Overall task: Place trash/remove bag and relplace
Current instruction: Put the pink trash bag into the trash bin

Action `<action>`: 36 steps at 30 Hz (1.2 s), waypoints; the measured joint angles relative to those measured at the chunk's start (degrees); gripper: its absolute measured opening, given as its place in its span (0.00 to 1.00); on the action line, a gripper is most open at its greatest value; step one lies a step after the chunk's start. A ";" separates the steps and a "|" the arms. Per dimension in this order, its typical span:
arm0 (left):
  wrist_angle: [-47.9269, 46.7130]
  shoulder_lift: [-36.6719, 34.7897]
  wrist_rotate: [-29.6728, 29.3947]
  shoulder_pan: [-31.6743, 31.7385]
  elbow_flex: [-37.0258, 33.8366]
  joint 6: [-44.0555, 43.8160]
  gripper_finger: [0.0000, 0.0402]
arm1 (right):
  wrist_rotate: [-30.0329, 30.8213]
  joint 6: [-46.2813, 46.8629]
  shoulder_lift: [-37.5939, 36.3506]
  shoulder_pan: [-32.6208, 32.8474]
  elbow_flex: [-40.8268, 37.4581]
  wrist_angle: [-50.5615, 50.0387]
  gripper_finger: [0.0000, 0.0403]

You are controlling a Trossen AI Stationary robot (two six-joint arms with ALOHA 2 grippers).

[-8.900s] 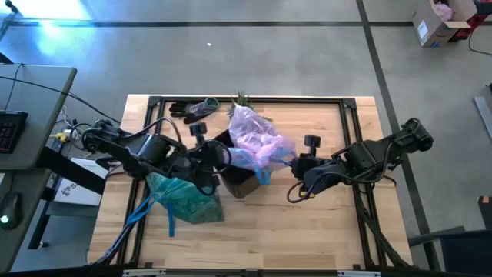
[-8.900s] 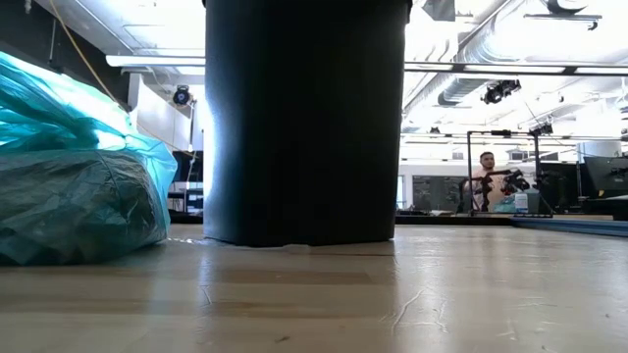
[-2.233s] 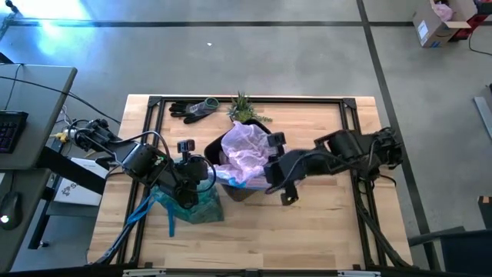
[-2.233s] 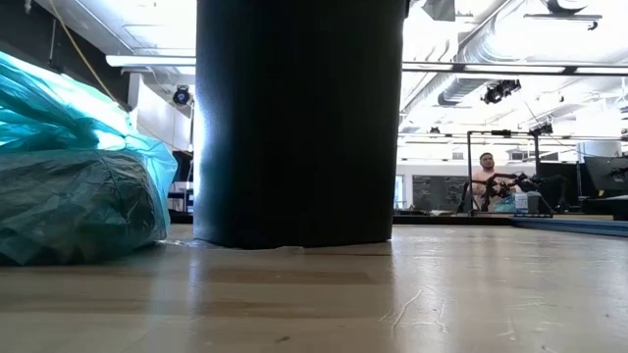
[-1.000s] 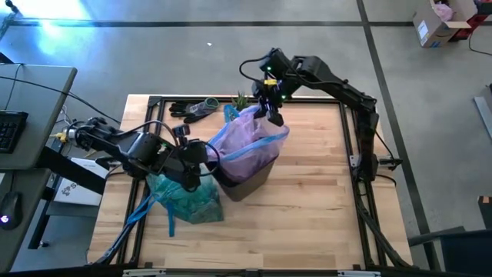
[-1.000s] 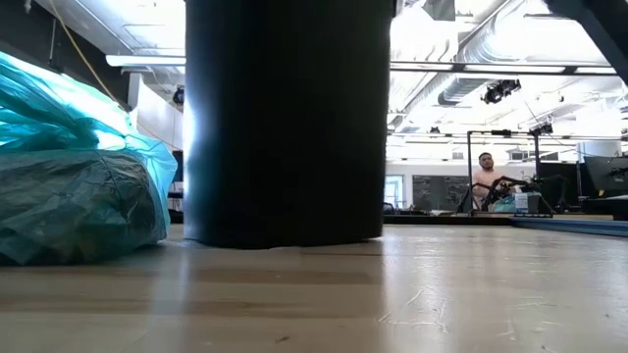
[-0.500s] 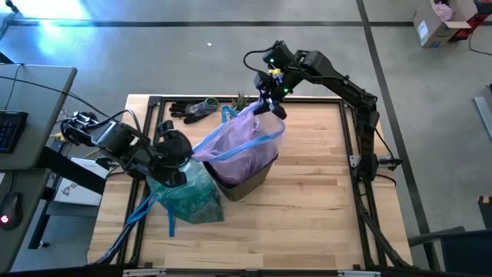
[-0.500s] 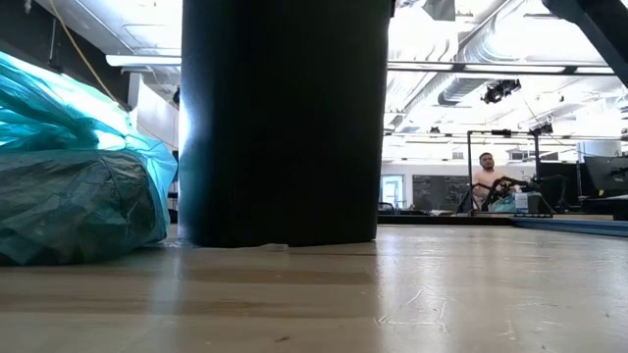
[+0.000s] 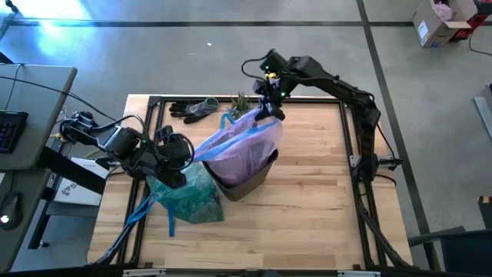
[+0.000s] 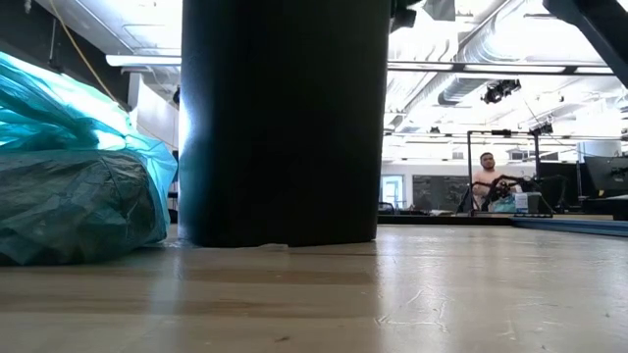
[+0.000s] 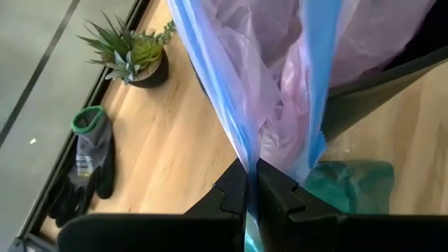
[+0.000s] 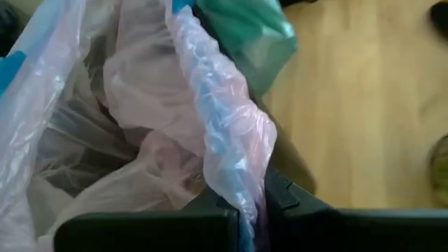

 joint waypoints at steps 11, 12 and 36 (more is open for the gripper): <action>9.34 -2.26 1.23 0.04 -7.60 1.45 0.00 | -9.69 -1.73 -0.59 -0.31 -8.38 4.98 0.00; 10.51 -2.31 1.58 0.04 -8.45 1.60 0.00 | -10.35 -2.10 -0.59 -0.31 -8.39 4.98 0.00; 33.03 -2.30 -4.99 -0.09 -17.92 3.97 0.00 | -4.17 0.67 -7.33 0.10 -8.43 3.73 0.00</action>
